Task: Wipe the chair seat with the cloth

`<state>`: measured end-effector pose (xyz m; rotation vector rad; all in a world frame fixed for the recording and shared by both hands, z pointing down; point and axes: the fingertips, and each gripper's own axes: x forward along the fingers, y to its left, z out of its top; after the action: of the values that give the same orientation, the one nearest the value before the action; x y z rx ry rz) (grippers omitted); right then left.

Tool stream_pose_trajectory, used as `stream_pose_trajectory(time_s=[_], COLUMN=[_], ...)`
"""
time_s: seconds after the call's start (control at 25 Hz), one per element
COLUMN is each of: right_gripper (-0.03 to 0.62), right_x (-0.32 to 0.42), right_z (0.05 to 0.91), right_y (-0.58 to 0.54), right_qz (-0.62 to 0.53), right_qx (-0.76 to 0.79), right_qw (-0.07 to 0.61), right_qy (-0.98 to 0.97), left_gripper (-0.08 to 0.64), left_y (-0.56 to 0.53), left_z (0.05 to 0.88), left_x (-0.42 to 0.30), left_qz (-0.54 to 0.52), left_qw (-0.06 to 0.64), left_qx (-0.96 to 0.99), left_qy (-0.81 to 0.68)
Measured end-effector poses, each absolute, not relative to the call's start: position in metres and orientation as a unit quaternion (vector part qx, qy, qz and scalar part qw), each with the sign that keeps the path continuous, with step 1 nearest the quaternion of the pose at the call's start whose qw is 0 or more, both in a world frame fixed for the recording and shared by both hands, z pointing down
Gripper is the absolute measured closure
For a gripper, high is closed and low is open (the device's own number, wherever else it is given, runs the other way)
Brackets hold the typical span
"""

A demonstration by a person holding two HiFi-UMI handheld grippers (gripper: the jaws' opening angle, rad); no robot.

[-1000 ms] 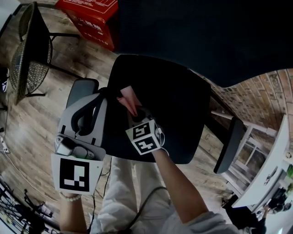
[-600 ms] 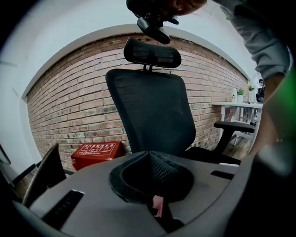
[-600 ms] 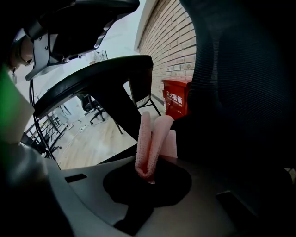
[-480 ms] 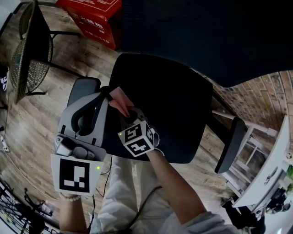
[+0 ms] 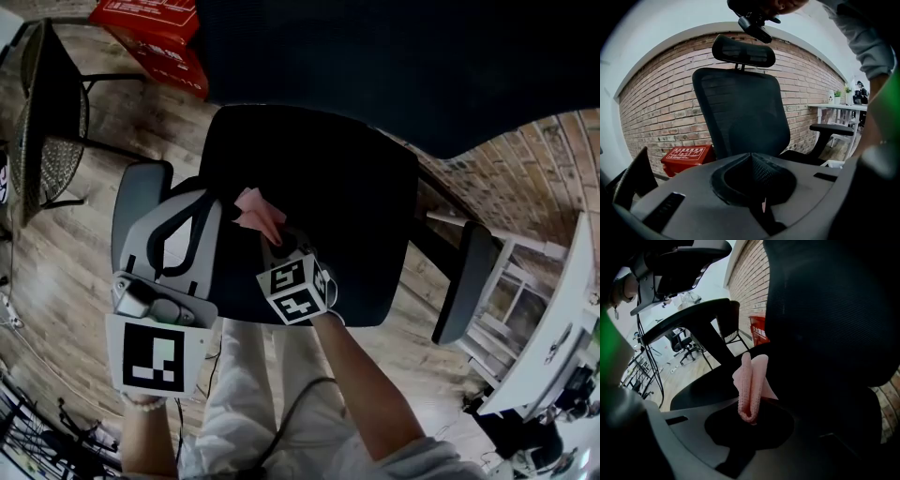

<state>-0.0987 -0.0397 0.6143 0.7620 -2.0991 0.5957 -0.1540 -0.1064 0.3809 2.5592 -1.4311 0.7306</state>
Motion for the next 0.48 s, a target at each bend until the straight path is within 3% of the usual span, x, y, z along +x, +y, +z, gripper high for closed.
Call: stream_pose_trajectory(time_s=[0.48], right_gripper=[0.538], right_x=[0.032], right_z=[0.627], right_y=[-0.028], right_qz=[0.242], right_qx=[0.385], right_qw=[0.434], right_qy=[-0.778], left_gripper=[0.541], left_y=[-0.107], left_z=[0.386], left_x=[-0.084], left_qz=[0.250], left_qw=[0.042], left_qx=[0.873], left_qy=[-0.418])
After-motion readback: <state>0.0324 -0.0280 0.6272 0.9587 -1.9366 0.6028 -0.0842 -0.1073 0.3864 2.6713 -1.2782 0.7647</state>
